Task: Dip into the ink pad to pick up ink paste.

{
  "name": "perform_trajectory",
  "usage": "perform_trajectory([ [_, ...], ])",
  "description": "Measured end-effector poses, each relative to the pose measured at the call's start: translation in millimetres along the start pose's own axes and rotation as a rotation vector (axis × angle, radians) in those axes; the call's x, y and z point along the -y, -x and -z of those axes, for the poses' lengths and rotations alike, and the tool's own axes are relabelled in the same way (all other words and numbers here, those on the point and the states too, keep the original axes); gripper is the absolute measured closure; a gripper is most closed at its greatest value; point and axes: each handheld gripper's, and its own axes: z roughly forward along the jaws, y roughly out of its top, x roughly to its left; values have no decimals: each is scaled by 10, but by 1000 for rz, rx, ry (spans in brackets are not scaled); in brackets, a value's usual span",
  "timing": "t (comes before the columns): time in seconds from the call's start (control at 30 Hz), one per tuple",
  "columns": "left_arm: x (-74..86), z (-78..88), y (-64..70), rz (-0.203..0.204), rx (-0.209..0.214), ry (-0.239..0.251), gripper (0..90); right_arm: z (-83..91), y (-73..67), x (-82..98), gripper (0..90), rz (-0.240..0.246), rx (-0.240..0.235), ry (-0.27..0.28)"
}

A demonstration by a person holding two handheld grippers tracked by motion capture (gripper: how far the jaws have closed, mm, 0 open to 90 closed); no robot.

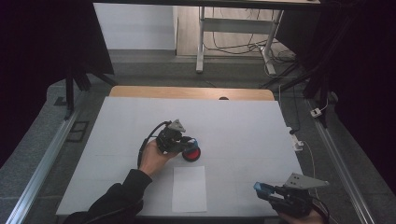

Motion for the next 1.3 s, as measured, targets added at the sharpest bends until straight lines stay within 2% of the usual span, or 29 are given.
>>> perform_trajectory([
  [0.3,19,-38,-7,3,-19,-20,706,1,-3,1,687,10,7,-7],
  [0.43,7,-53,28,-17,-34,-30,708,-1,-3,0,687,10,7,-10],
  [0.63,28,-57,45,-19,-43,-20,711,-10,-10,0,687,11,4,-11],
  [0.93,6,-84,213,-89,-131,-43,712,-17,-18,-4,687,19,12,-24],
  [1.03,1,-91,245,-97,-146,-47,711,-20,-20,-4,687,21,10,-23],
  [1.17,4,-87,210,-70,-129,-42,711,-21,-20,-4,687,21,10,-24],
  [1.3,15,-79,140,-18,-95,-32,711,-23,-20,-4,687,21,10,-25],
])
